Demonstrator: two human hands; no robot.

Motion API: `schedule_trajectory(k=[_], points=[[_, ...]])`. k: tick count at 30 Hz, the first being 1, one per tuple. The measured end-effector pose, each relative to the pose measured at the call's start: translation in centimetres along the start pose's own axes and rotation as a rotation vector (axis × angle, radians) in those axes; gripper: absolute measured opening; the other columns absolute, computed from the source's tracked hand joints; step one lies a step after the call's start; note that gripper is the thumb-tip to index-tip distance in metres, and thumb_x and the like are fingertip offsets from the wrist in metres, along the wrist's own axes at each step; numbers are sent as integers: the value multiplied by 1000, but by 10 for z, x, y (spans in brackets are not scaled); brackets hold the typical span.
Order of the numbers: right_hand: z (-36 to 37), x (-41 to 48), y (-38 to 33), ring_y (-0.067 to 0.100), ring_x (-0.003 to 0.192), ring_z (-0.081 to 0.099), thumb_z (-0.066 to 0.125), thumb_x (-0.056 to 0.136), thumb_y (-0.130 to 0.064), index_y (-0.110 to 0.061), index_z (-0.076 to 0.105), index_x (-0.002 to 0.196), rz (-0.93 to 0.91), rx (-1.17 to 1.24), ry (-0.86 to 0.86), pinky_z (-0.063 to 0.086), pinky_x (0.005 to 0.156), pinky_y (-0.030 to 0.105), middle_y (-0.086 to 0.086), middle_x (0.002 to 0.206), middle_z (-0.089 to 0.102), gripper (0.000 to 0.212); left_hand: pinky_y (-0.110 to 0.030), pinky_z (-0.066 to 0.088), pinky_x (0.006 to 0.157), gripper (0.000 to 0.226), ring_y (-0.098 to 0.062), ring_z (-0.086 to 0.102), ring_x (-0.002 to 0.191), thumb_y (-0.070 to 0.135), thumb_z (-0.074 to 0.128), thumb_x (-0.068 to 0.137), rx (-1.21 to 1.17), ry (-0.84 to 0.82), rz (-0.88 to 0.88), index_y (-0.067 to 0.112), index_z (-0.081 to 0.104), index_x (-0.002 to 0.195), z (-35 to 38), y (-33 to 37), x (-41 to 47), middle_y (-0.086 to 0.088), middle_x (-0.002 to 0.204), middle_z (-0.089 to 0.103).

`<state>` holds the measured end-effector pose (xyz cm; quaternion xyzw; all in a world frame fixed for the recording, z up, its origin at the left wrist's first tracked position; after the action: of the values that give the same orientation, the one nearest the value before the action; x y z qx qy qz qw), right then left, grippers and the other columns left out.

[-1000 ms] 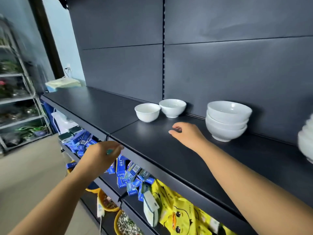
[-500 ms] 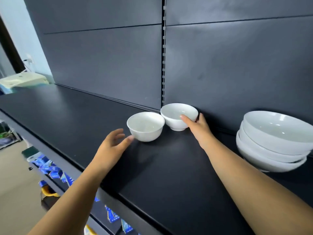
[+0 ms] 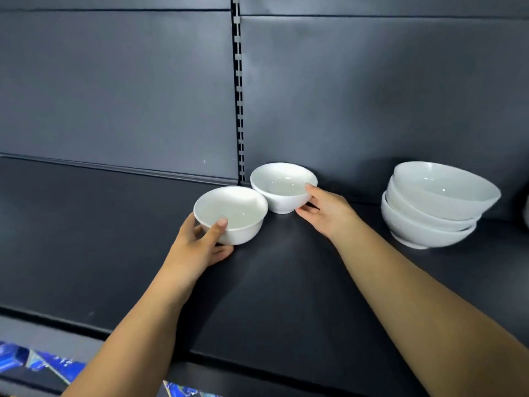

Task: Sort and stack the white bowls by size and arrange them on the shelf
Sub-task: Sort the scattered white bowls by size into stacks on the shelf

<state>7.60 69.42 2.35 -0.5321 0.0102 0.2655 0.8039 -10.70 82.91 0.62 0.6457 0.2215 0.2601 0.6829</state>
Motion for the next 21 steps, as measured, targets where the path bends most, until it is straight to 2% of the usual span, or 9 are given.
schedule_trajectory(k=[3,5,9,12,15,21], points=[[0,-17,-1,27,96,55,57,90,-5,0,52,114,-17,-8,77,48,82,36,17,127,54,26,-18,57,67,33,-30,65,99,24,54,93,-66,-24,-34,16,52,124,-2,1,-1,-5,113,60],[-5,-28,-1,29,97,54,57,89,-4,0,50,120,-32,-10,121,48,81,37,17,126,54,32,-20,57,66,30,-31,66,94,23,54,93,-93,-37,-63,15,53,121,-3,3,-2,-4,108,60],[-24,-58,0,26,83,57,57,87,-1,0,51,116,-60,-39,183,49,76,40,17,114,55,29,-31,56,73,20,-29,65,78,19,54,93,-96,-47,-127,15,50,113,-11,6,-2,-1,95,56],[-38,-89,5,23,76,58,57,87,-2,-2,52,103,-63,-37,214,49,80,40,13,97,56,16,-29,58,69,20,-30,67,79,18,54,93,-82,-114,-157,17,51,112,-23,8,-3,-1,98,57],[-51,-124,12,24,80,60,57,87,-3,-8,53,89,-77,-24,225,49,81,39,10,92,57,6,-24,59,65,19,-30,67,79,19,52,93,-87,-174,-152,18,52,112,-31,6,-5,0,103,57],[-72,-167,34,16,97,60,57,89,-16,-17,58,97,-229,-156,199,46,91,34,1,104,63,8,-25,57,73,20,-27,66,82,23,49,96,-50,-227,-116,21,49,116,-19,6,-16,1,104,55]])
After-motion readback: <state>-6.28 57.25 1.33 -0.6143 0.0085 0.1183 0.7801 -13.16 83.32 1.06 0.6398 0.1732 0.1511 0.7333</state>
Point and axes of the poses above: each hand's wrist, its own x-axis towards the middle knuckle, its own z-axis out of the palm, y = z × x, the point moved 2 cm from there along x, towards the middle knuckle
